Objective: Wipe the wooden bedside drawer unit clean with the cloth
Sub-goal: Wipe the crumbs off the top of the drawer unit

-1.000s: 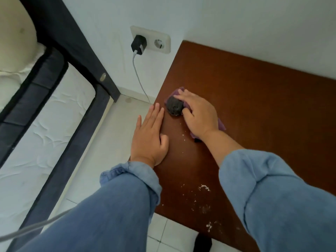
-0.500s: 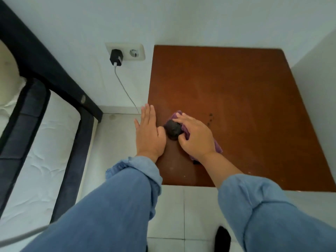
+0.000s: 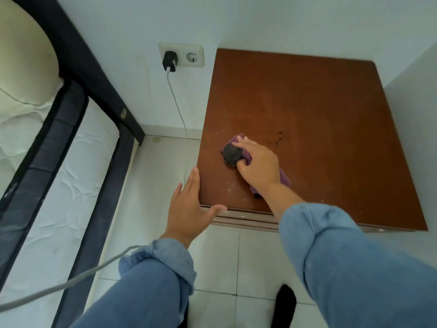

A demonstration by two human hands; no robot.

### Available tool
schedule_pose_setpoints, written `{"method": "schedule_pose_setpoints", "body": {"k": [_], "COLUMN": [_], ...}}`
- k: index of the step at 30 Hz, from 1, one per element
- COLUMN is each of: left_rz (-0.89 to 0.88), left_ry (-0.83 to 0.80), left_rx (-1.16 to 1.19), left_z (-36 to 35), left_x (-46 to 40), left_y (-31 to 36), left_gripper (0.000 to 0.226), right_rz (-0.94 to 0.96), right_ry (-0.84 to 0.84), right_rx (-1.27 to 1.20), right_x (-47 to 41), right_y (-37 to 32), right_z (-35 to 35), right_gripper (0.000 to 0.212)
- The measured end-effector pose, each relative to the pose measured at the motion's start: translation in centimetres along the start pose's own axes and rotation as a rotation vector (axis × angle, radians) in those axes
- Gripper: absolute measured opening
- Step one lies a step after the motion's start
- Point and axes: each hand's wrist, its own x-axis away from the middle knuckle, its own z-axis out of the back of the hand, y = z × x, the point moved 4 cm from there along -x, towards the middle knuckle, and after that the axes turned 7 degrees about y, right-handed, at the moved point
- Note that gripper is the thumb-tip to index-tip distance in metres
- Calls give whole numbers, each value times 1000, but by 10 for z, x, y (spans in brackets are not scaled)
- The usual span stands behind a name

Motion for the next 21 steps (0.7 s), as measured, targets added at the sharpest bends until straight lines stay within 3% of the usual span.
{"method": "schedule_pose_setpoints", "body": {"k": [6,11,15,17,21], "left_rz": [71,66,47,29,-11], "left_ry": [-12,-25,-15,-1,41], "left_rx": [19,31,-3,-5,10], "left_z": [6,19,23,22,17], "left_x": [-3,0,-4,-4,1], "left_y": [2,0,-6,-9,-17], "left_gripper": [108,95,93,92,90], "right_rz": [79,-325,-330,-287,-289], "right_ry": [21,-189,7,62,5], "right_rx": [-115,-412,-515,-423,90], "right_x": [86,77,2,-39,-87], "right_y": [-28,-34,-36,-32,-15], "right_z": [4,20,36,21,-29], "right_gripper": [46,39,38,40,51]}}
